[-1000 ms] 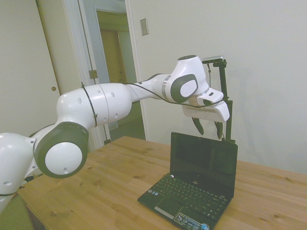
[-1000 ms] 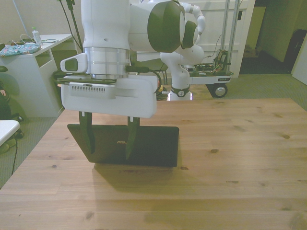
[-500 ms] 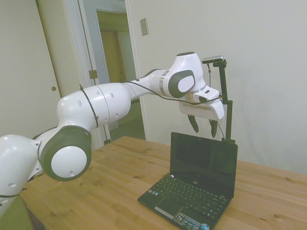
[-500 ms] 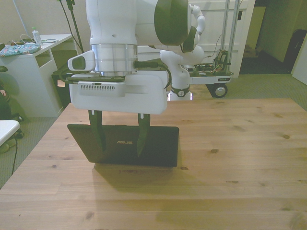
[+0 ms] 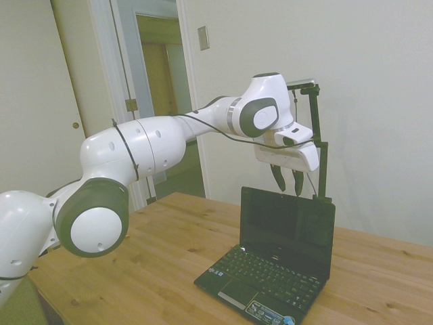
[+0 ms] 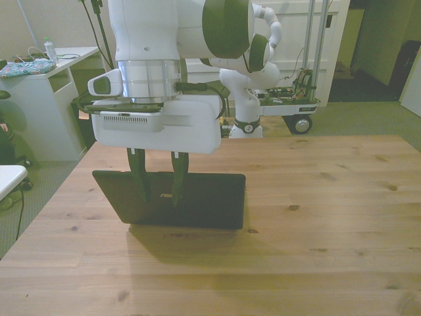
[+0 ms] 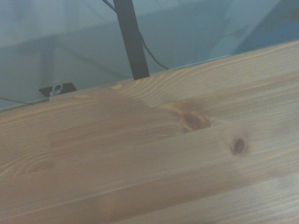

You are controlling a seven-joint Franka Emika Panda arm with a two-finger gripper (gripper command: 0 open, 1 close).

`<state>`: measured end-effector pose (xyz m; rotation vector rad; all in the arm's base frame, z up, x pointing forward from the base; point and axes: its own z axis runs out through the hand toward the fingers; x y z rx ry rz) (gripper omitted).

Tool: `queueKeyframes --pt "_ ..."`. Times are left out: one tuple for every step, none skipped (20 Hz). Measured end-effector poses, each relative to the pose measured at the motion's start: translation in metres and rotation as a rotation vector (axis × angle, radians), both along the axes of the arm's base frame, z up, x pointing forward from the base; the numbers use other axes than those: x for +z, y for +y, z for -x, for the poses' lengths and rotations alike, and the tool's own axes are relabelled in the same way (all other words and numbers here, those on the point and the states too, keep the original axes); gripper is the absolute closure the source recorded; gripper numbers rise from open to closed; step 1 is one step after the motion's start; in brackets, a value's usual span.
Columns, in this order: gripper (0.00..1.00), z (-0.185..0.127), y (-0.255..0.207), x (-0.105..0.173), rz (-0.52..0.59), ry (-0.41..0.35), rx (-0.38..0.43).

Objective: Close the laptop

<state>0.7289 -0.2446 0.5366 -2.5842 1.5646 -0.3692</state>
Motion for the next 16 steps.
queueKeyframes --pt "1.0 0.001 0.0 -0.001 -0.003 0.008 -0.002" --pt "1.0 0.002 -0.001 -0.002 -0.007 0.02 -0.005" --pt "1.0 0.004 -0.001 -0.003 -0.012 0.033 -0.006" --pt "1.0 0.005 -0.001 -0.004 -0.016 0.046 -0.007" --pt "1.0 0.007 -0.001 -0.006 -0.02 0.059 -0.007" --pt "1.0 0.008 -0.001 -0.007 -0.024 0.071 -0.007" --pt "1.0 0.009 0.0 -0.008 -0.029 0.084 -0.008" --pt "1.0 0.011 0.001 -0.008 -0.034 0.098 -0.008" --pt "1.0 0.013 0.002 -0.008 -0.041 0.113 -0.009" --pt "1.0 0.014 0.004 -0.007 -0.045 0.123 -0.009" --pt "1.0 0.016 0.006 -0.006 -0.048 0.131 -0.009" --pt "1.0 0.017 0.008 -0.005 -0.051 0.137 -0.009" --pt "1.0 0.018 0.01 -0.004 -0.052 0.142 -0.009" --pt "1.0 0.019 0.013 -0.003 -0.053 0.146 -0.008" --pt "1.0 0.02 0.015 -0.003 -0.054 0.151 -0.007" --pt "1.0 0.021 0.018 -0.001 -0.056 0.156 -0.006"
